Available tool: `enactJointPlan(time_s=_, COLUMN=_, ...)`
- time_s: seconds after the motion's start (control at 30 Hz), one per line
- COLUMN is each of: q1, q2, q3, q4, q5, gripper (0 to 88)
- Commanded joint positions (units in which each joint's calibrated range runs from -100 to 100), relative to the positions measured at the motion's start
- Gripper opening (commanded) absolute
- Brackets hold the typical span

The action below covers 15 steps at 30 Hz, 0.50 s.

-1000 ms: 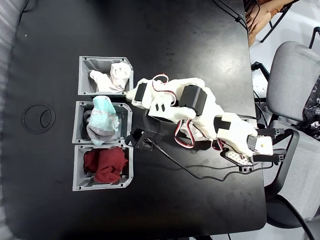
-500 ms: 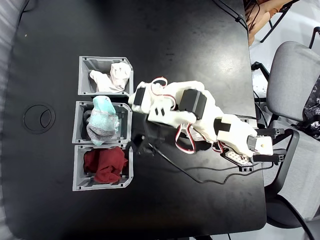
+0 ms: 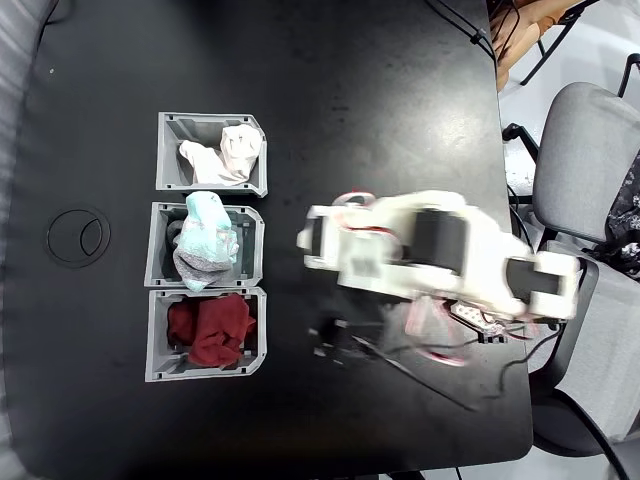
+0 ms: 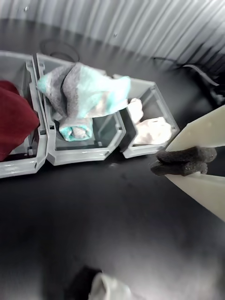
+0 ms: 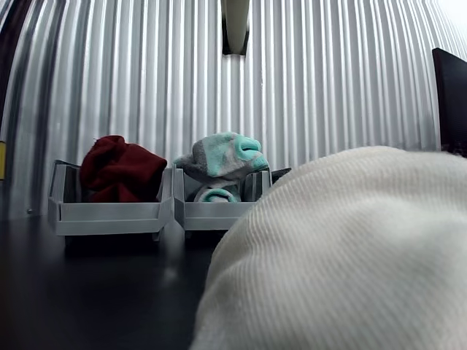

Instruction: Put the sock in the container

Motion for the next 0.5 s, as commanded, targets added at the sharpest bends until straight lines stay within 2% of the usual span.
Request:
enactJointPlan(time_s=0.0, q1=-0.4, q2=-18.5, q3=12.6, q4=1.8, q5=0.6, gripper=1.3)
enactJointPlan(time_s=0.17, q1=-2.0, q2=-37.6, q3=31.0, q4=-1.3, q5=0.7, gripper=1.3)
enactJointPlan(time_s=0.33, q1=-3.5, q2=-53.6, q3=49.6, q4=-9.8, q5=0.3, gripper=1.3)
enactJointPlan(time_s=0.4, q1=-3.2, q2=-63.4, q3=65.4, q4=-18.4, q5=0.3, gripper=1.3)
enactJointPlan(time_s=0.47, q1=-3.0, q2=-67.7, q3=73.6, q4=-23.0, q5=0.3, gripper=1.3)
